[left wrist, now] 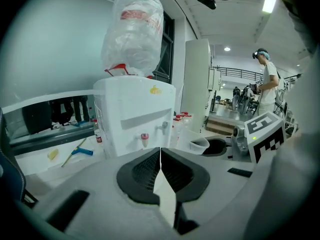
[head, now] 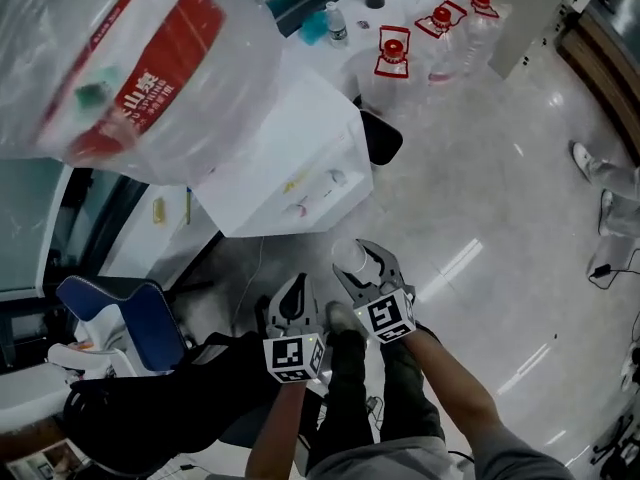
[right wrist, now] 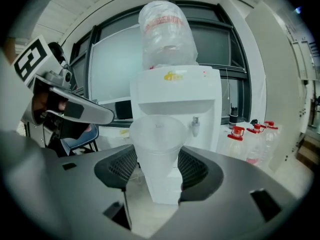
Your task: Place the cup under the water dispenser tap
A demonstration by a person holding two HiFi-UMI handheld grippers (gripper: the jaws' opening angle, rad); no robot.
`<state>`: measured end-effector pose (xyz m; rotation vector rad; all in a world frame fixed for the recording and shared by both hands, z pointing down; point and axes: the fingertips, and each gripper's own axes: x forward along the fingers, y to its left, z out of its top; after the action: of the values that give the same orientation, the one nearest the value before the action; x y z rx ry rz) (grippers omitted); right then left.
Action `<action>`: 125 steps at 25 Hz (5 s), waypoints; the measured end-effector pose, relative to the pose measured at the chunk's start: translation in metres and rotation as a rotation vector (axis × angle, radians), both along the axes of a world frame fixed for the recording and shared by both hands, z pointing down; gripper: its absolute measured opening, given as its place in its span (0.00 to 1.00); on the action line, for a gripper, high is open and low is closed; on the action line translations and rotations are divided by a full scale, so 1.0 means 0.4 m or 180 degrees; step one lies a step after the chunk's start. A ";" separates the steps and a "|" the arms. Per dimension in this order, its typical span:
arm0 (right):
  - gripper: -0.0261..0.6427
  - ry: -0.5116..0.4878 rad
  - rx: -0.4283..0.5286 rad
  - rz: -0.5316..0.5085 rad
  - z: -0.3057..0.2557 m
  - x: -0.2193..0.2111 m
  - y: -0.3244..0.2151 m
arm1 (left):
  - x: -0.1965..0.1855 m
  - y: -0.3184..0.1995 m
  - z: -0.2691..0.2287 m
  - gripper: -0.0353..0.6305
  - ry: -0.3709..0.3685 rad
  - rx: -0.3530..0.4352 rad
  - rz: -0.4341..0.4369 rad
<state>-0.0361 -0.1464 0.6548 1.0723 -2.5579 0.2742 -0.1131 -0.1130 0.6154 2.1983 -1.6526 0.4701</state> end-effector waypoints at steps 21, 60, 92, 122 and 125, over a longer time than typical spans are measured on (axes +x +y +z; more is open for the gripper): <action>0.42 0.0096 -0.0064 0.0012 0.311 -0.128 -0.113 | -0.076 -0.071 0.257 0.07 0.0017 -0.0107 0.0174; 0.43 0.0204 0.0112 -0.0352 0.575 -0.278 -0.227 | -0.116 -0.084 0.435 0.07 -0.0077 0.0011 0.0162; 0.28 0.0100 -0.0120 -0.0075 0.371 -0.147 -0.111 | -0.093 -0.008 0.242 0.07 -0.0036 -0.0075 0.0195; 0.06 -0.0581 0.0478 0.0356 -0.660 0.002 0.103 | 0.045 0.034 -0.600 0.07 0.0326 0.0683 0.0730; 0.06 -0.0662 0.0568 0.0388 -0.753 0.008 0.132 | 0.066 0.048 -0.676 0.07 0.0349 0.0806 0.0832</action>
<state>-0.0328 -0.0936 0.3537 1.3315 -2.7467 0.2003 -0.0866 -0.0938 0.3451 2.5914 -1.4419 0.2088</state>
